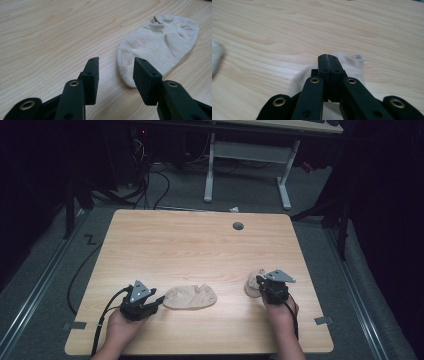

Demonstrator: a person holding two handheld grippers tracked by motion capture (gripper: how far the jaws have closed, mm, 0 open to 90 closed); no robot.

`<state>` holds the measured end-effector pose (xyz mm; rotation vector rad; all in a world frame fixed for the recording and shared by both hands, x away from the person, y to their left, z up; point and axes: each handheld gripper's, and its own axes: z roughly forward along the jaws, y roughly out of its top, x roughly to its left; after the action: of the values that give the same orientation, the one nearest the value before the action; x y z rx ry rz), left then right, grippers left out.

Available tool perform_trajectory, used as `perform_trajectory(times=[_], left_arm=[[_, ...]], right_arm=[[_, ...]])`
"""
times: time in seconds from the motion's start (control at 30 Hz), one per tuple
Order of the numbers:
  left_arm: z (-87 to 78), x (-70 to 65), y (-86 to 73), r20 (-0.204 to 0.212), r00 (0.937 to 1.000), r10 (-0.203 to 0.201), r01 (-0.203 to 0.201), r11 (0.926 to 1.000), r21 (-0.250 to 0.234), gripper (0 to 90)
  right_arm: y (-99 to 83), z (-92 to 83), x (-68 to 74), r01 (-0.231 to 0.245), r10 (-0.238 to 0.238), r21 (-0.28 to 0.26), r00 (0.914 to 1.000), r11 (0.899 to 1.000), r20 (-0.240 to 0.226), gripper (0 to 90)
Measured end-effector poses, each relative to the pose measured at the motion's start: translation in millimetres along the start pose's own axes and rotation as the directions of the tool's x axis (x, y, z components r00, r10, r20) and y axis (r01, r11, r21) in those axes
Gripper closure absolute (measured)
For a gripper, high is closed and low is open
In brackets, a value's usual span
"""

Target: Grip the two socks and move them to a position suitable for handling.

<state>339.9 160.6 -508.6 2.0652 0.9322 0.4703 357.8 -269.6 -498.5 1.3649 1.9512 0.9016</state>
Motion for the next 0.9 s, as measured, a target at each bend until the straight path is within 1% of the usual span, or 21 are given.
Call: perform_trajectory(times=[0.03,0.07,0.1,0.13,0.27,0.3,0.4,0.43,0.47,0.5,0.53,0.63,0.67,0.7,0.73,0.83,0.9], left_arm=[[-0.2,0.1,-0.1,0.0,1.0,0.0,0.0,1.0,0.001,56.4],[-0.4,0.1,-0.3,0.0,1.0,0.0,0.0,1.0,0.002,56.4],[-0.4,-0.3,-0.6,0.001,1.0,0.002,-0.002,1.0,0.003,56.2],[-0.4,-0.3,-0.6,0.001,1.0,0.002,-0.002,1.0,0.003,55.9],[-0.5,-1.7,-0.9,0.005,1.0,0.003,-0.003,1.0,0.005,55.9],[-0.8,-2.8,-0.7,0.008,1.0,0.005,-0.005,1.0,0.003,55.9],[-1.1,-4.3,-0.1,0.011,0.9999,0.009,-0.009,1.0,0.002,55.9],[-1.5,-5.2,0.4,0.014,0.9998,0.012,-0.012,0.9999,0.001,55.9],[-1.7,-6.2,0.9,0.016,0.9998,0.013,-0.013,0.9999,-0.004,55.9],[-2.2,-8.5,2.6,0.025,0.9995,0.021,-0.021,0.9997,-0.009,55.9],[-2.2,-8.5,2.6,0.025,0.9995,0.021,-0.021,0.9997,-0.009,56.0],[0.1,-14.4,5.9,0.046,0.9985,0.031,-0.031,0.9994,-0.013,55.9],[1.3,-16.7,7.2,0.048,0.998,0.041,-0.04,0.9991,-0.012,55.9],[2.6,-19.2,8.3,0.051,0.9977,0.045,-0.045,0.9989,-0.011,55.7],[3.8,-21.5,9.1,0.055,0.9973,0.048,-0.047,0.9988,-0.011,55.7],[6.2,-29.7,10.7,0.07,0.9956,0.063,-0.062,0.998,-0.009,55.7],[7.6,-35.9,12.1,0.082,0.9932,0.083,-0.082,0.9966,-0.011,55.7]], right_arm=[[-2.3,5.0,-8.2,-0.011,0.01,0.022,0.9997,1.0,0.02,90.0],[-2.3,5.0,-8.2,-0.011,0.01,0.022,0.9997,1.0,0.02,90.0],[-4.9,11.0,-12.1,-0.012,0.01,0.055,0.9993,0.998,0.036,90.0],[-4.9,11.0,-12.1,-0.012,0.01,0.055,0.9993,0.998,0.036,90.0],[-9.0,19.9,-11.3,0.012,-0.017,0.106,0.9988,0.994,0.046,89.9],[-10.6,22.0,-9.0,0.024,-0.029,0.124,0.9989,0.992,0.038,89.9],[-12.7,22.4,-6.4,0.025,-0.029,0.139,0.9993,0.99,0.025,89.9],[-14.8,20.2,-2.8,0.033,-0.034,0.14,0.9994,0.99,0.01,90.0],[-14.8,20.2,-2.8,0.033,-0.034,0.14,0.9994,0.99,0.01,90.0],[-16.6,16.4,2.7,0.036,-0.035,0.142,0.9993,0.989,-0.012,90.0],[-16.6,16.4,2.7,0.036,-0.035,0.142,0.9993,0.989,-0.012,90.0],[-20.0,9.4,14.9,0.048,-0.041,0.144,0.9978,0.988,-0.052,89.9],[-21.0,7.7,18.2,0.056,-0.048,0.143,0.9971,0.988,-0.059,89.9],[-23.4,2.9,26.1,0.077,-0.066,0.143,0.9946,0.987,-0.08,89.8],[-23.4,2.9,26.1,0.077,-0.066,0.143,0.9946,0.987,-0.08,89.8],[-28.8,-5.7,39.5,0.092,-0.077,0.139,0.9908,0.986,-0.111,89.8],[-31.1,-10.4,48.2,0.115,-0.096,0.137,0.9858,0.984,-0.137,89.8]])
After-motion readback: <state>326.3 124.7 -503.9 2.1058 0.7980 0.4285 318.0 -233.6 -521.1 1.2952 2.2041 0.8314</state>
